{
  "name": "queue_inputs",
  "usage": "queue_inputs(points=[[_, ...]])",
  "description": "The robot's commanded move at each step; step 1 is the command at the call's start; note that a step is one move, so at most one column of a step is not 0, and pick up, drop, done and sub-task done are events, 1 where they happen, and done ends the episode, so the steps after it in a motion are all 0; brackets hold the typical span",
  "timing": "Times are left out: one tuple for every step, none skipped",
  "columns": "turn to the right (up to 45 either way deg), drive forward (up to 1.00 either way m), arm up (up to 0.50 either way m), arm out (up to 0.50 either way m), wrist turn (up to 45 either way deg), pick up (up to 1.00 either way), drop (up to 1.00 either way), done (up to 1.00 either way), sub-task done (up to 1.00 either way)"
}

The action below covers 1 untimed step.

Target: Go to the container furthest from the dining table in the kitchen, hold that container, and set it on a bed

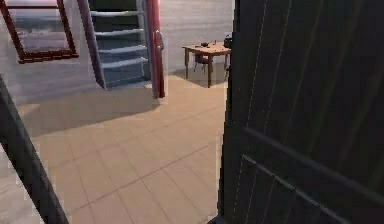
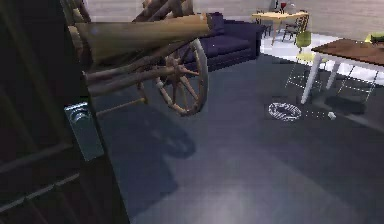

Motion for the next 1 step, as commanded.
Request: queue_inputs(points=[[0.0, 0.45, 0.0, 0.0, 0.0, 0.0, 0.0, 0.0, 0.0]])
